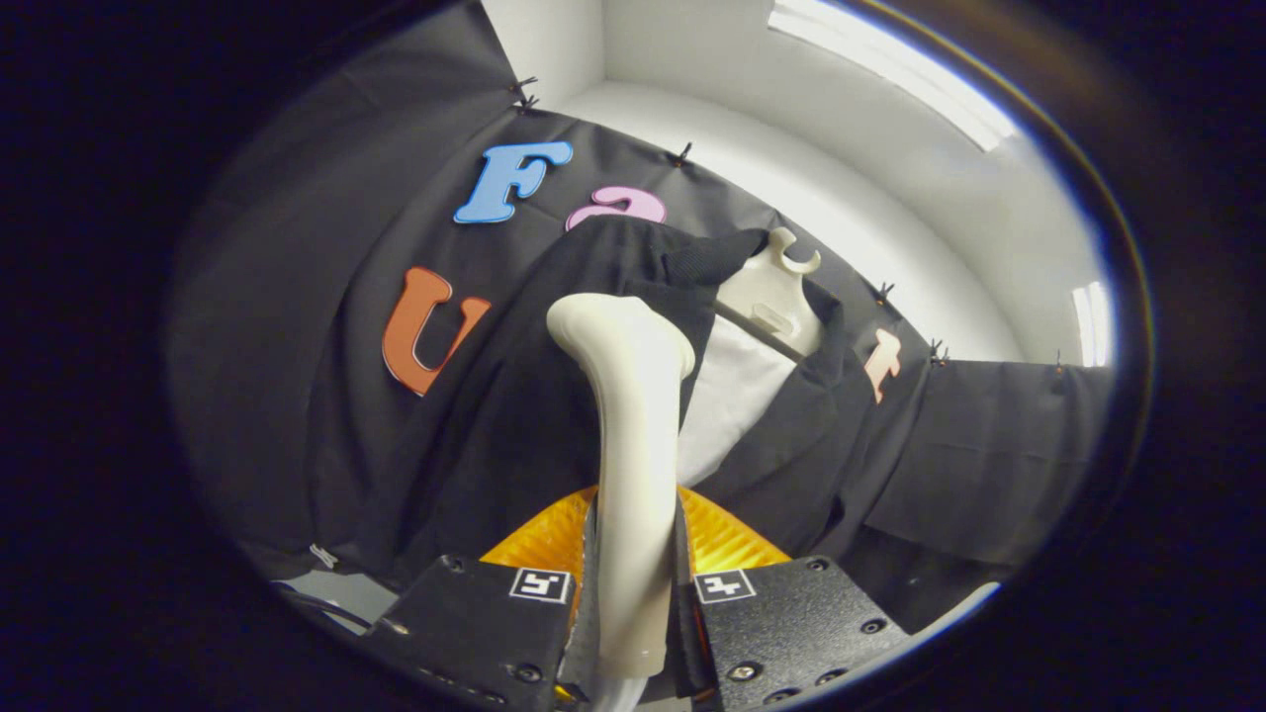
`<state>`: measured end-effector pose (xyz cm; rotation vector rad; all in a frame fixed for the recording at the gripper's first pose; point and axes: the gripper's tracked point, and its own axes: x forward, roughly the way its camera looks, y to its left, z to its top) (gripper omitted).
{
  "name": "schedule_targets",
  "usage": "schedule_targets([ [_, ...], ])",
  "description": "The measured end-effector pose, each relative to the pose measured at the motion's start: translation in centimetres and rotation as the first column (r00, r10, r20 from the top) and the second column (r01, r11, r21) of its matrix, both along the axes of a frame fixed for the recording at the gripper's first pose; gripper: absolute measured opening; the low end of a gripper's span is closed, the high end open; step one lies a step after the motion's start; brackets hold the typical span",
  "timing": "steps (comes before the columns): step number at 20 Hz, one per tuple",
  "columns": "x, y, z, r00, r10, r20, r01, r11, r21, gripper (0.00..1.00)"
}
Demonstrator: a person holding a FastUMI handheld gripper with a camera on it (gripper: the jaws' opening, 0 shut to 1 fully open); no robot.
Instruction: Iron the clothes twice with a garment steamer, once on the left side and once on the right side.
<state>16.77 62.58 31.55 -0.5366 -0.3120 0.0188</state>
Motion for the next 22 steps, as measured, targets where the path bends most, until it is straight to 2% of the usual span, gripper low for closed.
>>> schedule_targets([
  [6,0.3,-0.7,-3.5,0.999,0.014,-0.045,-0.014,1.000,0.005,0.32],
  [22,0.8,-3.0,-11.1,0.992,-0.019,-0.128,0.015,0.999,-0.034,0.32],
])
